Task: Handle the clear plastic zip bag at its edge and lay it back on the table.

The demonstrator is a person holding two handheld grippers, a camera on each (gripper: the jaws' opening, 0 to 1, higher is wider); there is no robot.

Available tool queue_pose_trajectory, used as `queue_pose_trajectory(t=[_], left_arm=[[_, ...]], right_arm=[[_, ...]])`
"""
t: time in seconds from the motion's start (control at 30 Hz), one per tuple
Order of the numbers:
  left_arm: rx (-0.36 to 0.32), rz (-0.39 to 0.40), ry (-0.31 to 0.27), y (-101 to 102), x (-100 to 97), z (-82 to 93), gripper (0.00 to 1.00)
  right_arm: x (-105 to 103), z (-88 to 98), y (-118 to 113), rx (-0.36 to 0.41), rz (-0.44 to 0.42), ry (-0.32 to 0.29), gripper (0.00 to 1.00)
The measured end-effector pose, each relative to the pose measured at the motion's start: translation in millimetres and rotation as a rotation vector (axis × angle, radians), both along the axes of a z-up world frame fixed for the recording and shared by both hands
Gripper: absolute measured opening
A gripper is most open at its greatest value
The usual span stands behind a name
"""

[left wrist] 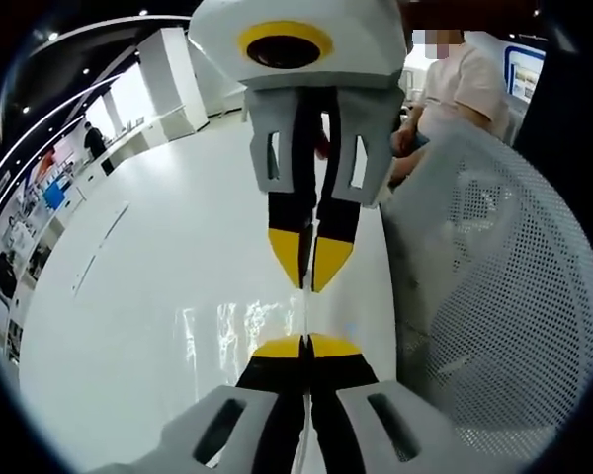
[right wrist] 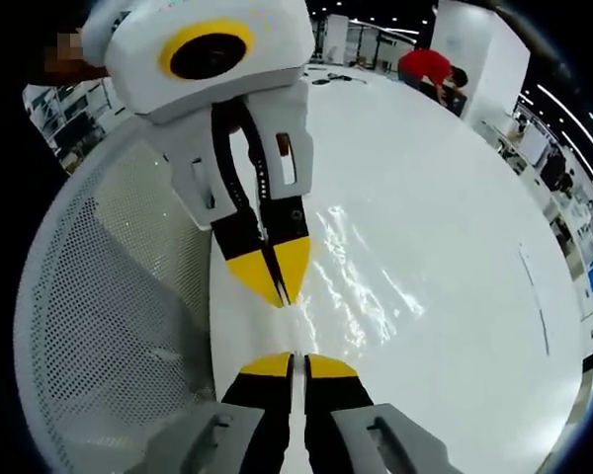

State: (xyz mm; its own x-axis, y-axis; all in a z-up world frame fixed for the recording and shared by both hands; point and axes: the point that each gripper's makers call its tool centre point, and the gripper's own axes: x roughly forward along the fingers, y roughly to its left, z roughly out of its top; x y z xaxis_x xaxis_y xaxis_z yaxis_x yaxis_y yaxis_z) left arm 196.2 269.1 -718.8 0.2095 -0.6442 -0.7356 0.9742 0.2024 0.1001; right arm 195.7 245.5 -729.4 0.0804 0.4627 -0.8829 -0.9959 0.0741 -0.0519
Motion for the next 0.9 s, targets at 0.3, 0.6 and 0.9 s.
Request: queue_pose_trajectory(t=[0.3, 0.6, 0.9], left_arm=[[0.008, 0.016, -0.013, 9, 0.6, -0.3, 0.00], [0.004, 0.024, -0.025, 13, -1.0, 4.1, 0.00], [-0.026, -0.010, -0.125, 14, -0.6, 10.9, 0.00]], right_arm=[[3, -2.7, -15, -0.029, -0.030, 0.005, 0.00], [3, -1.6, -13, -0.026, -0.040, 0.002, 0.00], [-2, -1.2, -14, 0.017, -0.058, 0.026, 0.00]])
